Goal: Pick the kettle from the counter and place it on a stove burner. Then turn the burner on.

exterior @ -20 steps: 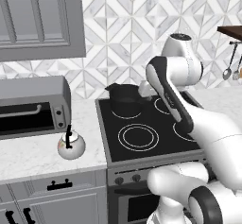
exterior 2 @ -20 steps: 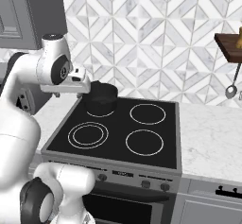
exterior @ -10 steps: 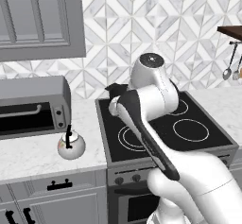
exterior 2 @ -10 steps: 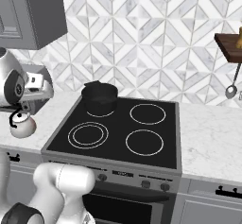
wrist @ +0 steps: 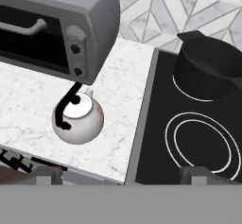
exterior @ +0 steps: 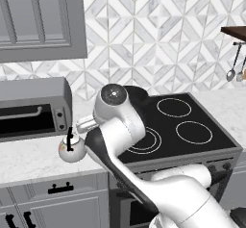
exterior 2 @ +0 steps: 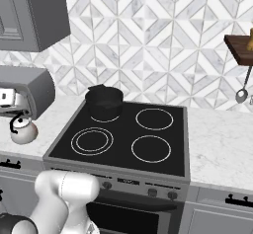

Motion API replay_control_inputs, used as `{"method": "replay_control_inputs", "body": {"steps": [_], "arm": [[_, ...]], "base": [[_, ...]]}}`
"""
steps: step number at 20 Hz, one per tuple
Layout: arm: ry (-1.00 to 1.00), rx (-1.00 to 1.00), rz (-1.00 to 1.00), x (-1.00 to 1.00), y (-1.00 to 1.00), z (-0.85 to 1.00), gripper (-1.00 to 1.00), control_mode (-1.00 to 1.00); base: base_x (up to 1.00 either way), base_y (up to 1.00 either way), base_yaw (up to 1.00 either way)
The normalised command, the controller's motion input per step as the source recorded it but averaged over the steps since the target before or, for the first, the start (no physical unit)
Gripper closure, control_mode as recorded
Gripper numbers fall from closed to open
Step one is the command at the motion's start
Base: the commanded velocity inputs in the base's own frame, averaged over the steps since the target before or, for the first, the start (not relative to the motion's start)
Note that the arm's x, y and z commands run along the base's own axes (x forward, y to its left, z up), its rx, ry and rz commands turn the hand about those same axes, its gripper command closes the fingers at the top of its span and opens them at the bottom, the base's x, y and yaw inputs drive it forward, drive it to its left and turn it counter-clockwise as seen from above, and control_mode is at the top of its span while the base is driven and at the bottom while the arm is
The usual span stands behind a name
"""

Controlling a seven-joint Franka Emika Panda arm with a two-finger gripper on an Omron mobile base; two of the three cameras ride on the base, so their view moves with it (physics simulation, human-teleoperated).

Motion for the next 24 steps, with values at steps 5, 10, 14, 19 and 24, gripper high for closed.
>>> {"method": "replay_control_inputs", "body": {"steps": [5,10,14,19,24], "arm": [[0.03,-0.08,0.00,0.18,1.00,-0.17,-1.00,-1.00],[0.27,-0.24,0.00,0.46,0.84,-0.19,-1.00,-1.00],[0.24,-0.13,0.00,0.17,0.23,-0.37,-1.00,-1.00],[0.02,-0.02,0.00,0.21,0.01,-0.63,-1.00,-1.00],[0.00,-0.01,-0.03,0.33,0.00,-0.41,-1.00,-1.00]], "base": [[0.00,0.00,0.00],[0.00,0.00,0.00],[0.00,0.00,0.00],[0.00,0.00,0.00],[0.00,0.00,0.00]]}}
